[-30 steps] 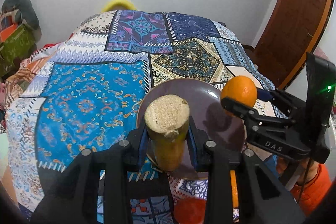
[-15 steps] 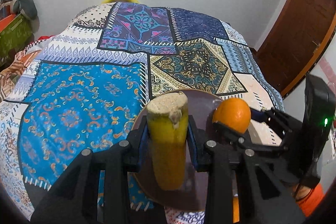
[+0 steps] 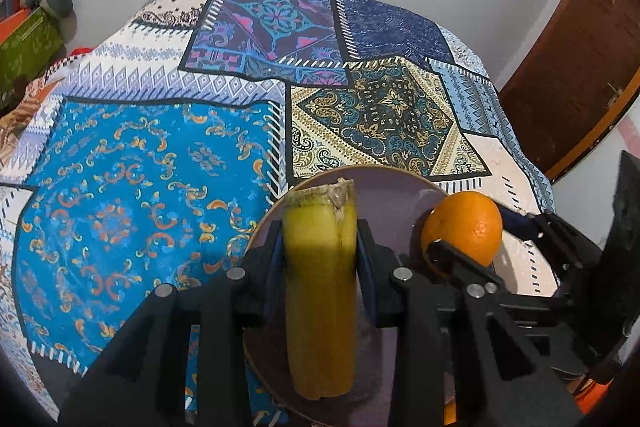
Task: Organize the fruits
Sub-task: 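Lower the banana onto the grey plate with the left tool while the right tool sets the orange beside it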
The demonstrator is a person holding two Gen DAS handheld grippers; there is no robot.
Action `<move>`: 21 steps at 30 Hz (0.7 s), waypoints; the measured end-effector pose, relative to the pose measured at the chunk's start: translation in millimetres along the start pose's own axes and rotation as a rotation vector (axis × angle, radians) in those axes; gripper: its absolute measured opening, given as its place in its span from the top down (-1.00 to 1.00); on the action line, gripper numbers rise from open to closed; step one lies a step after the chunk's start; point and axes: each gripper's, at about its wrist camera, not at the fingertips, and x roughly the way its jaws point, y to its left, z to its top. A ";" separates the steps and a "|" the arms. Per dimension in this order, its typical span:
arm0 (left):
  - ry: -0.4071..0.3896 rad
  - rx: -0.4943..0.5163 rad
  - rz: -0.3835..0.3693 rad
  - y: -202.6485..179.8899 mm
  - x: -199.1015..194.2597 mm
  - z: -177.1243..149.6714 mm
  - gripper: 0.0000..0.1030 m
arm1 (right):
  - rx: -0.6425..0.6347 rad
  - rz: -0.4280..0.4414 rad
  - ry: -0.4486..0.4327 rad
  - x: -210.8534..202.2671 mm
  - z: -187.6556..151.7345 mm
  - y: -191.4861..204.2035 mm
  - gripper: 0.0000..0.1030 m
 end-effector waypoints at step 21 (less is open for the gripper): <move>0.002 0.047 0.081 -9.8 -25.1 -8.2 -0.02 | 0.032 0.025 -0.097 -69.9 -11.7 -6.2 -0.44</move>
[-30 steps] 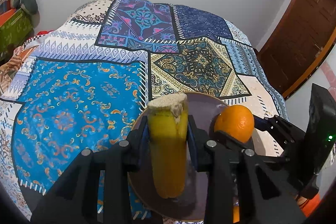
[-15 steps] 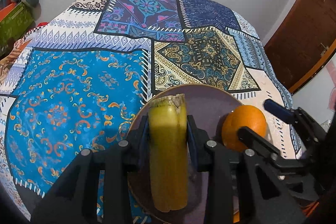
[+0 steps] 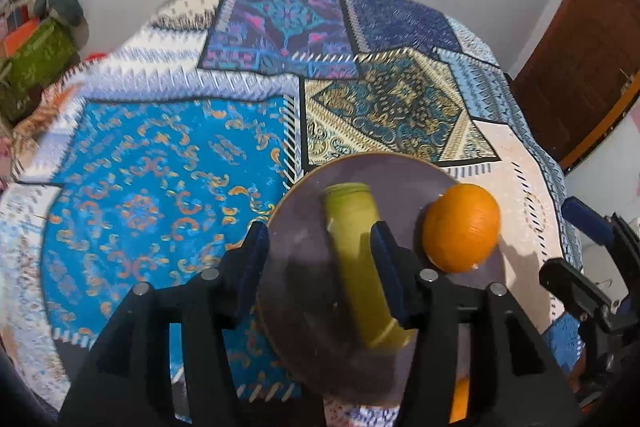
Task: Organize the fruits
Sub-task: 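Lower the banana onto the grey plate with the left tool while the right tool sets the orange beside it, then grasp the red tomato with the left tool while the right tool grasps another large orange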
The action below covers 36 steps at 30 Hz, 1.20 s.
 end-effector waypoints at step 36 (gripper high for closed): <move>-0.194 0.106 -0.055 4.4 -171.7 -120.2 -0.21 | -0.065 0.002 0.099 -45.1 -79.4 71.0 -0.51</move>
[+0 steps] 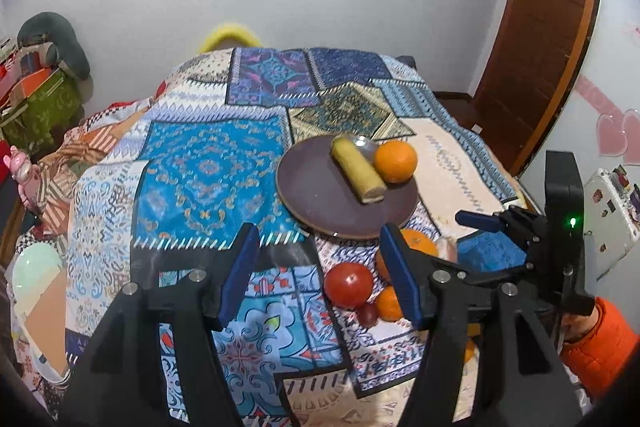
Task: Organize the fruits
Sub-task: 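Grasp the red tomato with the left tool while the right tool grasps another large orange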
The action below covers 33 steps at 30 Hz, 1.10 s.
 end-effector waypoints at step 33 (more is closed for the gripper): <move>0.200 -0.022 -0.007 -10.5 75.6 -43.9 -0.21 | -0.007 0.032 0.025 1.8 1.0 -6.4 -0.29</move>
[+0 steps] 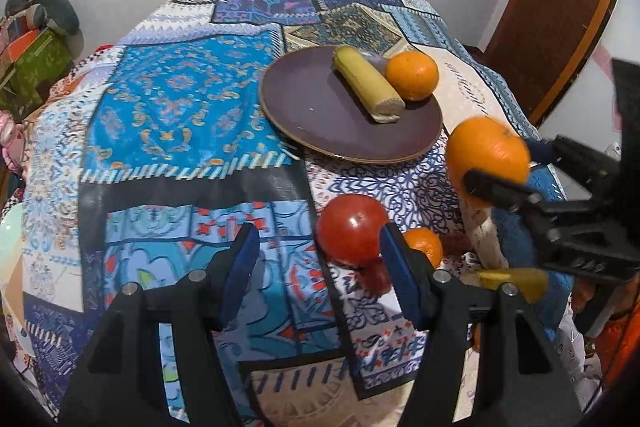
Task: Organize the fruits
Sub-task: 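Grasp the red tomato with the left tool while the right tool grasps another large orange, then place the tomato on the grey plate with the left tool while the right tool places the orange there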
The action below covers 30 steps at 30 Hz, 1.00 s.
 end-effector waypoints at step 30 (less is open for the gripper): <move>0.035 -0.045 -0.056 4.2 28.3 16.4 0.06 | 0.078 -0.037 -0.037 -5.9 5.1 -39.8 -0.29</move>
